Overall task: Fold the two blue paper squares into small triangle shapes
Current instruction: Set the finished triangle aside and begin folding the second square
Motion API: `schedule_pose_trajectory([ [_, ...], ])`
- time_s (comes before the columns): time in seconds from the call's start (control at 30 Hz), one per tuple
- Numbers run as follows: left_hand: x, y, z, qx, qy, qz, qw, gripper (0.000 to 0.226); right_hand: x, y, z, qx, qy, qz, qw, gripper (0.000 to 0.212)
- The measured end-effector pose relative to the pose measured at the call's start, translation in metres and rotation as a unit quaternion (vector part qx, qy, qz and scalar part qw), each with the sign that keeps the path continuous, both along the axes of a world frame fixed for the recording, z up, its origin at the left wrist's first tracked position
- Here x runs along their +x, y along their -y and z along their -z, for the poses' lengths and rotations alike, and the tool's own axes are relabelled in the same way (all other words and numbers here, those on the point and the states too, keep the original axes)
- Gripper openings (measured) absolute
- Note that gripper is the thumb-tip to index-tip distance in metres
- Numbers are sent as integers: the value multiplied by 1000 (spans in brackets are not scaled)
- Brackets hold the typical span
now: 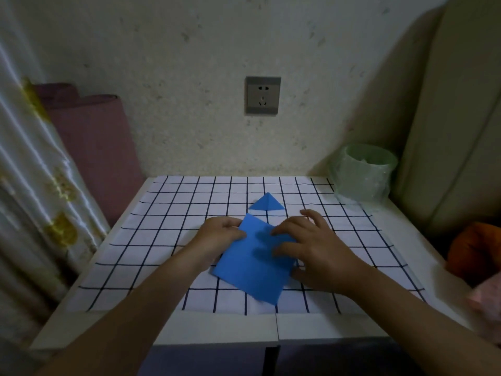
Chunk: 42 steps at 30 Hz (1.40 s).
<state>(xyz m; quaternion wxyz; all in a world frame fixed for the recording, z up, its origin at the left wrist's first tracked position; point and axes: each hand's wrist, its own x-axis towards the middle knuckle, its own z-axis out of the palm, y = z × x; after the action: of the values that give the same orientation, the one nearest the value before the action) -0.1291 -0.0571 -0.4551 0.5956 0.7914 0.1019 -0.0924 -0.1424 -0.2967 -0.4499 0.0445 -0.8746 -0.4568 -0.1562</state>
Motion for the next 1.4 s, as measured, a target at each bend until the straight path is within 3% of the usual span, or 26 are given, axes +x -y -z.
schedule_pose_trajectory([
  [0.17, 0, -3, 2, 89, 41, 37, 995, 21, -9, -8, 15, -15, -59, -51, 997, 21],
  [0.3, -1, -2, 1, 74, 84, 59, 992, 17, -8, -12, 17, 114, -133, 21, 984, 26],
  [0.43, -4, 0, -4, 74, 97, 79, 989, 14, 2, -15, 14, 245, -186, 144, 941, 14],
  [0.6, -10, 5, 1, 78, 105, 83, 988, 23, 10, -18, 15, 353, -307, 186, 864, 11],
  [0.7, -14, 10, 2, 39, 106, 73, 991, 23, 13, -18, 17, 368, -326, 206, 846, 10],
  [0.77, -13, 12, 5, 54, 131, 63, 988, 2, 14, -17, 18, 373, -326, 211, 843, 10],
  [0.9, -12, 15, 11, 90, 173, 29, 980, 25, 14, -16, 17, 386, -345, 216, 828, 9],
  [1.07, -13, 22, 15, 88, 218, 35, 971, 25, 14, -18, 13, 359, -362, 237, 827, 37],
  [1.2, -14, 27, 18, 110, 237, 32, 965, 25, 14, -19, 17, 343, -356, 233, 837, 18],
  [1.4, -16, 29, 21, 137, 264, 43, 954, 31, 12, -19, 14, 350, -357, 218, 838, 21],
])
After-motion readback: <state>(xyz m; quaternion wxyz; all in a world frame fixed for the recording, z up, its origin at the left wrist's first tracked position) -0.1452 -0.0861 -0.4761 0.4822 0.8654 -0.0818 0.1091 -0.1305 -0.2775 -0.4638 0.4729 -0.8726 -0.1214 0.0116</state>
